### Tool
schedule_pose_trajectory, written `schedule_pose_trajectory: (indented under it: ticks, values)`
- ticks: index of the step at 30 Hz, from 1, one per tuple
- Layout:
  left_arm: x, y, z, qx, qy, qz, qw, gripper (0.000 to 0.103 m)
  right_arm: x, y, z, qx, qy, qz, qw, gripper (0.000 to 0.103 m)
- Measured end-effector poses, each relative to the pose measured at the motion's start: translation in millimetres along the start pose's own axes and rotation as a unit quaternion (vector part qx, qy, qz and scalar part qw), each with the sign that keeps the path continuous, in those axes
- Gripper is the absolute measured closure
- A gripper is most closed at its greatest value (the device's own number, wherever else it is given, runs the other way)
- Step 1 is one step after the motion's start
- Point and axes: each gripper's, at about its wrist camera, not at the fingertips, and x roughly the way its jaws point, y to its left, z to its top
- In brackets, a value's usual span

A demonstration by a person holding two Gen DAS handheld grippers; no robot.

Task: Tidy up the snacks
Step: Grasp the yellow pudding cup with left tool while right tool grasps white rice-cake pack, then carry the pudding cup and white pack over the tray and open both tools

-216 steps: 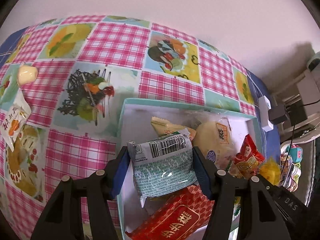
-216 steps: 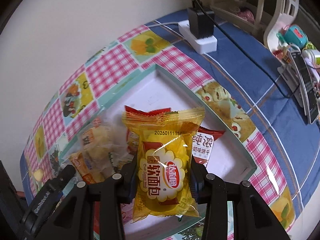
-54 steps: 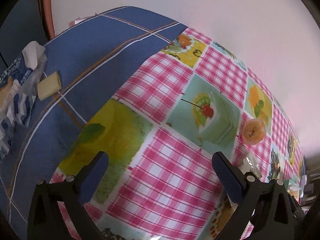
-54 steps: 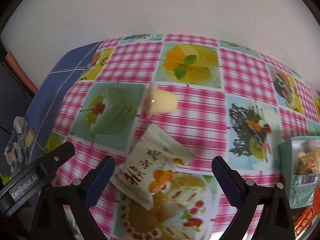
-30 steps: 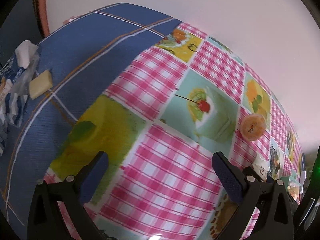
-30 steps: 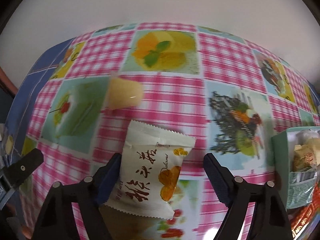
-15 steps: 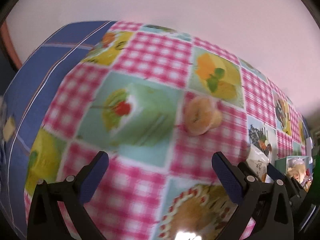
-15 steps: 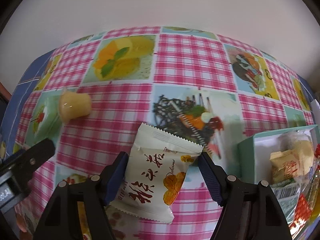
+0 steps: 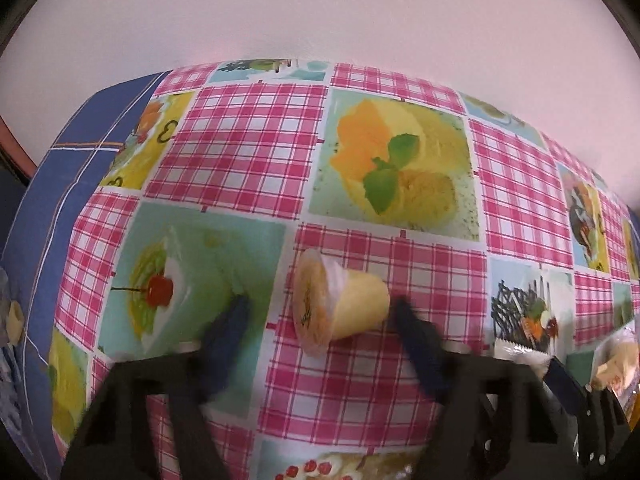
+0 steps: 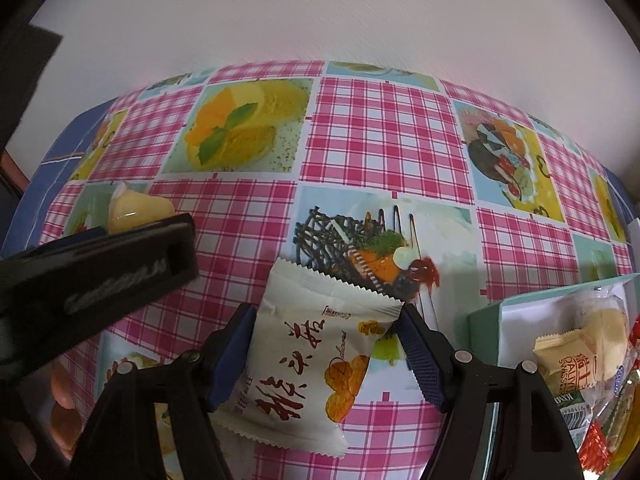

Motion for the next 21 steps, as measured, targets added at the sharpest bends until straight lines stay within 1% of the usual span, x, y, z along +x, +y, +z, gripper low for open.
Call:
schedule_pose_trajectory:
  ticks: [1,2,3,6,7,9,11,16,19,21]
  values:
    - [0,-1,2,0.001,-0.003,0.006,1.0000,0.056,0,0,0,0.000,0.000,0.000,1.000,0.029]
    - [-1,-1,2,-0.002,-0.002,0.007,1.0000,0.057,0,0,0,0.001,0.002,-0.001,1.000,0.029]
    - [0,-1,2,-0.005,0.001,0.006,1.0000,0.058,-5,3,-4,0.004,0.003,-0.002,1.000,0.029]
    - [-2,3,0,-0.015,0.008,0.007,0.9998,0.058,-12,5,-10,0.006,0.008,-0.004,1.000,0.033]
    - [-3,4,-3,-0.017,0.009,0.007,0.9998,0.058,-14,5,-12,0.008,0.010,-0.003,1.000,0.037]
    - [-7,6,-10,-0.026,0.014,0.004,0.9995,0.058,-17,6,-15,0.007,0.013,-0.004,1.000,0.041]
    - [-12,9,-19,-0.040,0.018,-0.003,0.9990,0.058,-20,6,-20,0.005,0.017,0.000,1.000,0.047]
    - [-26,18,-40,-0.083,0.029,-0.017,0.9960,0.061,-30,5,-39,0.012,0.030,0.009,0.999,0.049]
    - [-38,23,-54,-0.104,0.029,-0.020,0.9940,0.064,-38,4,-56,0.016,0.030,0.022,0.999,0.049]
    - [-44,25,-60,-0.113,0.028,-0.026,0.9929,0.065,-43,4,-67,0.013,0.035,0.024,0.999,0.049]
